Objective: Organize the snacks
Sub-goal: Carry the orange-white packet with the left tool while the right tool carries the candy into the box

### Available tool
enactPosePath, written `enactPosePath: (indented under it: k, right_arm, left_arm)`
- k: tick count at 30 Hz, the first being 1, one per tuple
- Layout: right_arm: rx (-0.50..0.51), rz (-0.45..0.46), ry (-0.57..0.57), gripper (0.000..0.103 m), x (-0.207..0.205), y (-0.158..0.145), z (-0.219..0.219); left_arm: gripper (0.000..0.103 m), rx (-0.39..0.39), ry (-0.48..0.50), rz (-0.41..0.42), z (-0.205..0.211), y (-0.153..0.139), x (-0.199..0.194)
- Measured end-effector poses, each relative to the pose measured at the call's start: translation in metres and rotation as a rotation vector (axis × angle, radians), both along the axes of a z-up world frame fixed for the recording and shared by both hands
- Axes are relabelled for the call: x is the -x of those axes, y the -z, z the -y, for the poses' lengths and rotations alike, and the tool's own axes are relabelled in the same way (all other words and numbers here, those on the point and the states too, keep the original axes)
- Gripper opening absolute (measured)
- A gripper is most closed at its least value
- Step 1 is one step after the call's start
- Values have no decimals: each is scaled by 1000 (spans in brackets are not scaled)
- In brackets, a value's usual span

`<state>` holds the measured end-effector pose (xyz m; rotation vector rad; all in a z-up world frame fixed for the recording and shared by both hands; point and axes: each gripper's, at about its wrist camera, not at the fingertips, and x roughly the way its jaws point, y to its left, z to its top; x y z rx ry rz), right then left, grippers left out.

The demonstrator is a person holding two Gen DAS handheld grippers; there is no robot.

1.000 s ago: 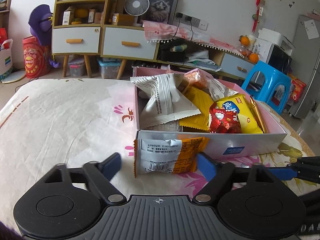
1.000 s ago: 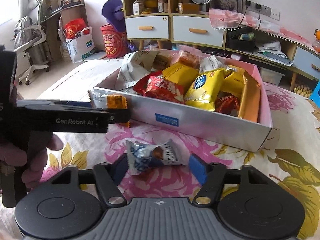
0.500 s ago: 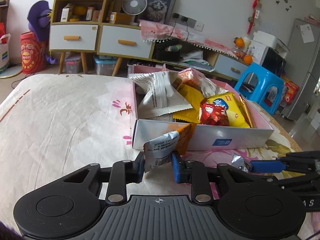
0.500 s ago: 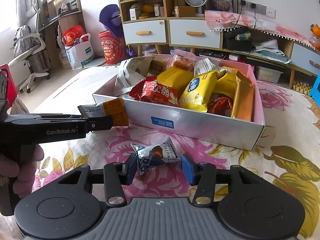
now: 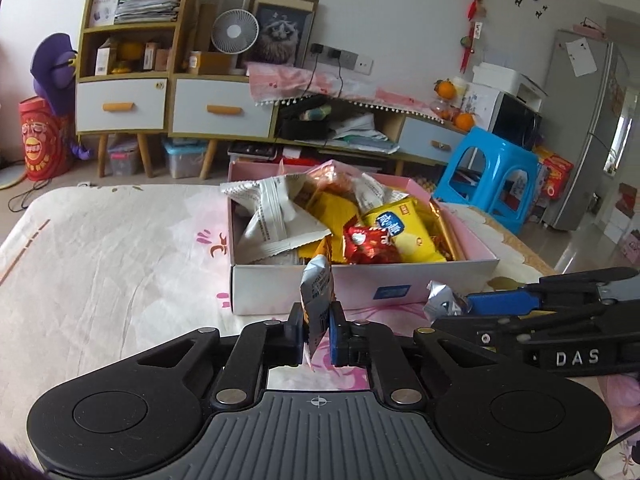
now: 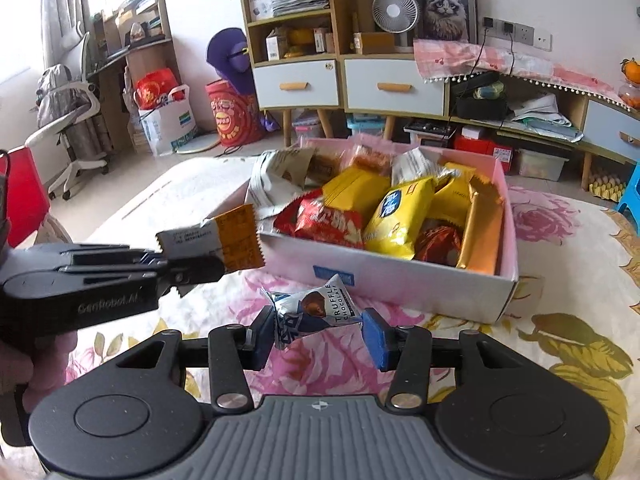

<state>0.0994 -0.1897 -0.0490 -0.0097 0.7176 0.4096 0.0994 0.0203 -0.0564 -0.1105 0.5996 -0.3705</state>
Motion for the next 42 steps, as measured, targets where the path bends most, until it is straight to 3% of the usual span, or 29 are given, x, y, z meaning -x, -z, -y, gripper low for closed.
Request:
enactPosePath:
  k: [13, 22, 31, 37, 42]
  right_arm:
    - [-53, 48, 84, 38, -11, -25, 29]
    - [-69, 82, 142, 38, -36, -33, 46]
    - [-64, 47, 203, 38, -68, -17, 52]
    - [-53, 12, 221, 39, -78, -1, 56]
    - [-47, -5, 215, 38, -78, 9, 57]
  left_arm:
    - [9, 1, 5, 59, 9, -41, 0]
    - [9, -17, -21, -5, 25, -48, -40]
    - [9, -22, -56, -74, 41, -39, -88]
    - [10, -59, -79, -126, 45, -23, -106]
    - [10, -96, -66, -124, 53, -21, -108]
